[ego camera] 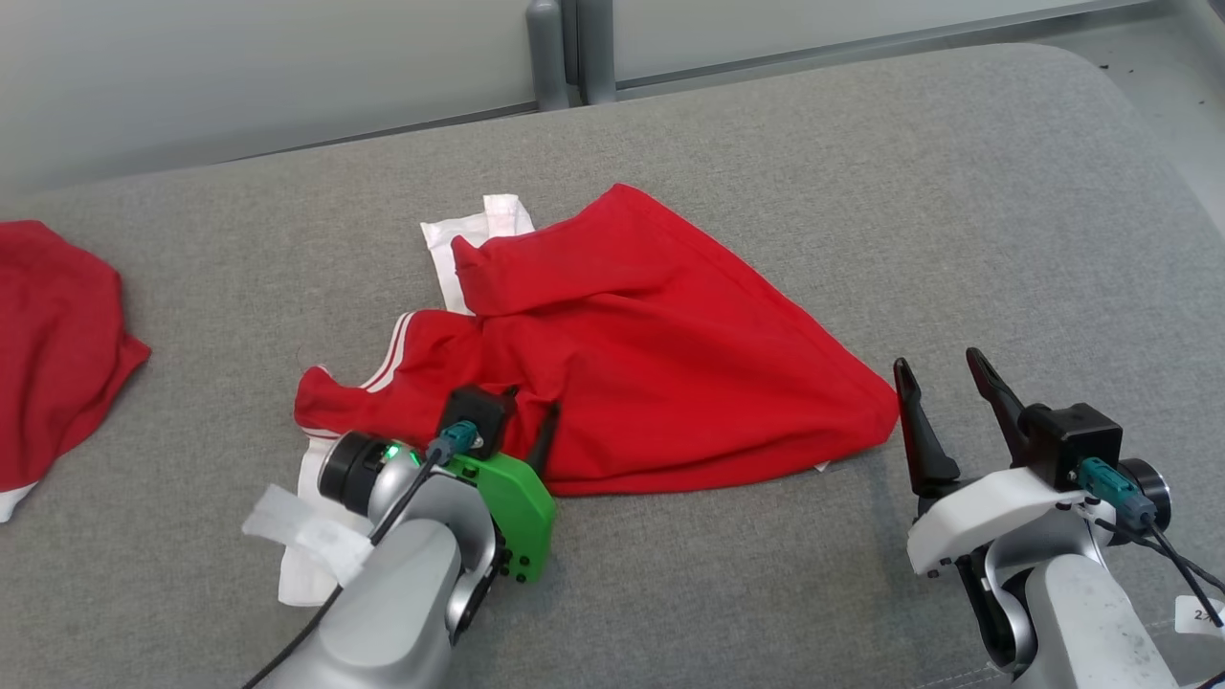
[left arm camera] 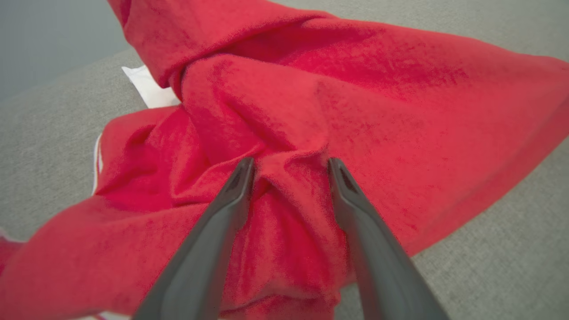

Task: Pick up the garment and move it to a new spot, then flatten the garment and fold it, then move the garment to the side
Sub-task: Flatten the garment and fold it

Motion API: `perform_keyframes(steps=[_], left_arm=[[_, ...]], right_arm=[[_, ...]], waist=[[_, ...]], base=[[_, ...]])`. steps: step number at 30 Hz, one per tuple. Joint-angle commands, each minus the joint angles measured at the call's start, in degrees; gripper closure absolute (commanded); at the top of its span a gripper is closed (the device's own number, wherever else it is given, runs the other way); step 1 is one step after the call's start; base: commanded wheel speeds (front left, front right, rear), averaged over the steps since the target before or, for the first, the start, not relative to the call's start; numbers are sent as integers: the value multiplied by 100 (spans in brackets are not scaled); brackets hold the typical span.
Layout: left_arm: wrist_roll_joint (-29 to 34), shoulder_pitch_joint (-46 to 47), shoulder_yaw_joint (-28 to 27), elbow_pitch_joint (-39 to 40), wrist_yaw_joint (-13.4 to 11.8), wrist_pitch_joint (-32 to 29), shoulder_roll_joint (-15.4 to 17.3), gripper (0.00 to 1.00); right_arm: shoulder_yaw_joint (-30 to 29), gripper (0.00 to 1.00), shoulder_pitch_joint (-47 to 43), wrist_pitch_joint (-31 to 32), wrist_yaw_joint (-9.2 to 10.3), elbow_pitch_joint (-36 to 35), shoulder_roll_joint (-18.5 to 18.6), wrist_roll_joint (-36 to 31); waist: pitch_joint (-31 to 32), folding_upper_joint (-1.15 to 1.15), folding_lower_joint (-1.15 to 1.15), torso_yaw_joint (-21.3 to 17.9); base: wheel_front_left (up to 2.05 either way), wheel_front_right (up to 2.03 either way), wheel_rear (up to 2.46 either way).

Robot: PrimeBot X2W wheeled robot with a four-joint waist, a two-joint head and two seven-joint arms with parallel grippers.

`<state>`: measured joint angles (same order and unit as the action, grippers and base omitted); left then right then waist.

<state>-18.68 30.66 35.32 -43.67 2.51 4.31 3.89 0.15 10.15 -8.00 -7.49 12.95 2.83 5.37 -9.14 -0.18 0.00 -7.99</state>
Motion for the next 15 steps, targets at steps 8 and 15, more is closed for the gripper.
perform_keyframes(steps=[8, 15], left_arm=[[-158, 623, -444, -325, -306, 780, 120, 100], [-316, 885, -724, -894, -550, 874, 247, 100]], right_arm=[[-47, 0, 43, -79, 0, 113, 12, 27], [-81, 0, 48, -108, 0, 238, 12, -4]], waist=[[-108, 18, 0, -30], [-166, 18, 0, -51]], base=[[0, 0, 0], [0, 0, 0]])
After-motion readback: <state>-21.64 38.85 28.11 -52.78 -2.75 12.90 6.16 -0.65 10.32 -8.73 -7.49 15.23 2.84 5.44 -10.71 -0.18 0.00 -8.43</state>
